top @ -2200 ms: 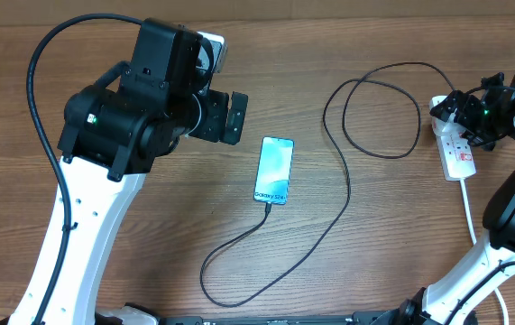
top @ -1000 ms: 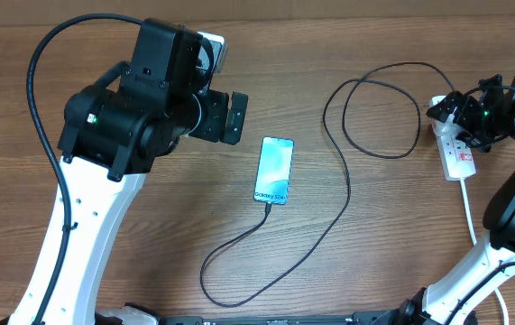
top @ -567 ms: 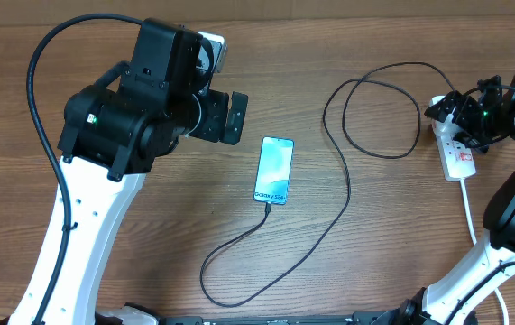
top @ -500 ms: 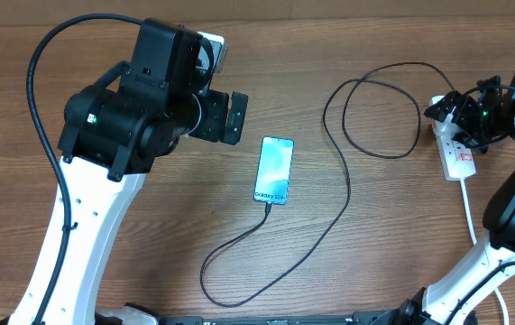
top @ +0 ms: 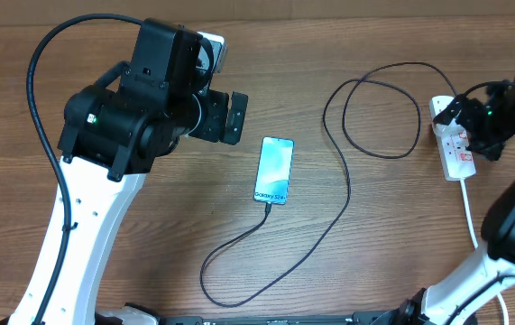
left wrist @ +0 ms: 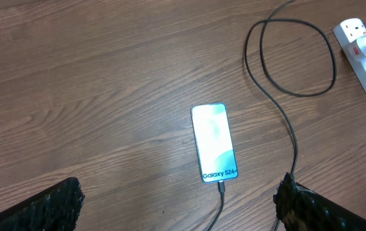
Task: Plug charger to phone and switch on socket
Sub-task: 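Lift the right gripper off the power strip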
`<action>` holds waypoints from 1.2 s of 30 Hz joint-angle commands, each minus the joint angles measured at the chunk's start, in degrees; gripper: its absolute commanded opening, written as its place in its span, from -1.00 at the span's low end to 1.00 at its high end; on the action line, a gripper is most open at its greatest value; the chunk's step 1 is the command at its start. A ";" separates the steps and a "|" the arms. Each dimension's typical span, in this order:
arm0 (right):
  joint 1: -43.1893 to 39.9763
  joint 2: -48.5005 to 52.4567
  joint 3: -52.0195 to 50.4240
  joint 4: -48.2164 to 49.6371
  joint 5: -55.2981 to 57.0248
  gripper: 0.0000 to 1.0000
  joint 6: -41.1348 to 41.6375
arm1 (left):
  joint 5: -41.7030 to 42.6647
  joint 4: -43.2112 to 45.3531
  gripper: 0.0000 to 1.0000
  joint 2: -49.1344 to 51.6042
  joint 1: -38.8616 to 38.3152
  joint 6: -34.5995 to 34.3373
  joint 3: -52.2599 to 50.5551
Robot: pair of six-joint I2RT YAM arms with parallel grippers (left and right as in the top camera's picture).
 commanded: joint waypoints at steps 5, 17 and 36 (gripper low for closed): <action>0.15 -14.95 1.18 -3.93 2.82 0.99 2.29 | -0.39 -0.17 0.98 0.59 0.17 1.09 0.17; 0.20 -29.49 1.18 -10.69 7.52 0.99 4.85 | -0.39 -0.17 0.98 0.59 0.17 1.09 0.17; 0.20 -34.34 1.16 -12.96 7.61 0.99 4.81 | -0.39 -0.17 0.99 0.59 0.17 1.09 0.17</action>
